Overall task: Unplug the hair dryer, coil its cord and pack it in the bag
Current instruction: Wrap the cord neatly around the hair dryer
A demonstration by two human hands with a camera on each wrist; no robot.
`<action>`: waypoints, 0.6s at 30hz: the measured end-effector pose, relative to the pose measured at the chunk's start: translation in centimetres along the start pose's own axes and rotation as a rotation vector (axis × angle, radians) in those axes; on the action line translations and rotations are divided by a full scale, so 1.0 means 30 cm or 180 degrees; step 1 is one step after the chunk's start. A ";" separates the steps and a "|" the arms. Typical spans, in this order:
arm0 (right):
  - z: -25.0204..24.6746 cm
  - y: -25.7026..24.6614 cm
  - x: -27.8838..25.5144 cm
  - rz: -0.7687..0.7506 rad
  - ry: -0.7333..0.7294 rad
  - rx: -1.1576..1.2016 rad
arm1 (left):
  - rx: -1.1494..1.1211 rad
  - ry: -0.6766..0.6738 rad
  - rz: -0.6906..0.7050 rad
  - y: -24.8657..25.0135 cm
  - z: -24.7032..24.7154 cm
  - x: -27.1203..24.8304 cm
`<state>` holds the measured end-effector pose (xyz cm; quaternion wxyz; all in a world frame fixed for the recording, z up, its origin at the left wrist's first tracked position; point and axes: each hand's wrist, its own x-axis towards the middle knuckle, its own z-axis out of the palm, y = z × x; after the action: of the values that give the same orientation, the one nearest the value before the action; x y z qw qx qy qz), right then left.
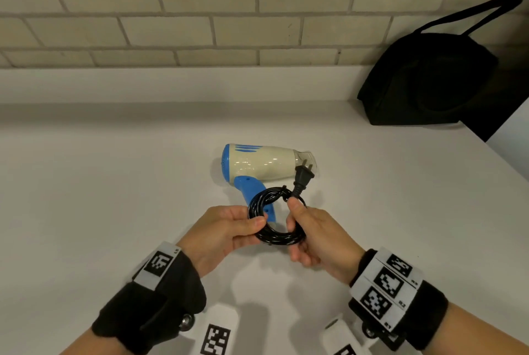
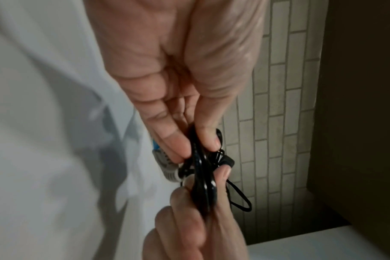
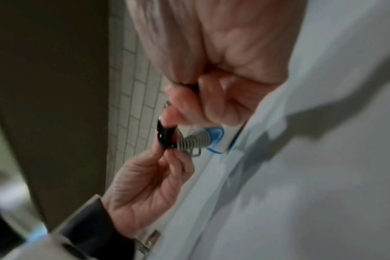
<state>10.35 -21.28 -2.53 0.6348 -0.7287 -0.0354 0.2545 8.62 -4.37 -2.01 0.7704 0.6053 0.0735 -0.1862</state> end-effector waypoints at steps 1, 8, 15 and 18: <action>-0.008 -0.002 0.008 -0.0068 -0.0057 -0.0318 | 0.0031 0.0050 -0.0054 -0.002 -0.009 0.001; -0.053 0.038 0.065 0.0360 -0.0331 -0.1537 | 0.1040 0.0802 -0.0145 -0.063 -0.028 0.025; -0.091 0.065 0.054 0.0614 -0.0377 -0.0953 | 0.1276 0.0965 0.0129 -0.097 -0.024 0.036; -0.107 0.069 0.037 0.0620 -0.0379 -0.0624 | 0.1343 0.0949 0.0165 -0.102 -0.023 0.050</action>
<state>12.09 -24.16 -4.63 0.5297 -0.7708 -0.0268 0.3529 8.94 -4.60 -5.46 0.6123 0.7751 0.1302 -0.0863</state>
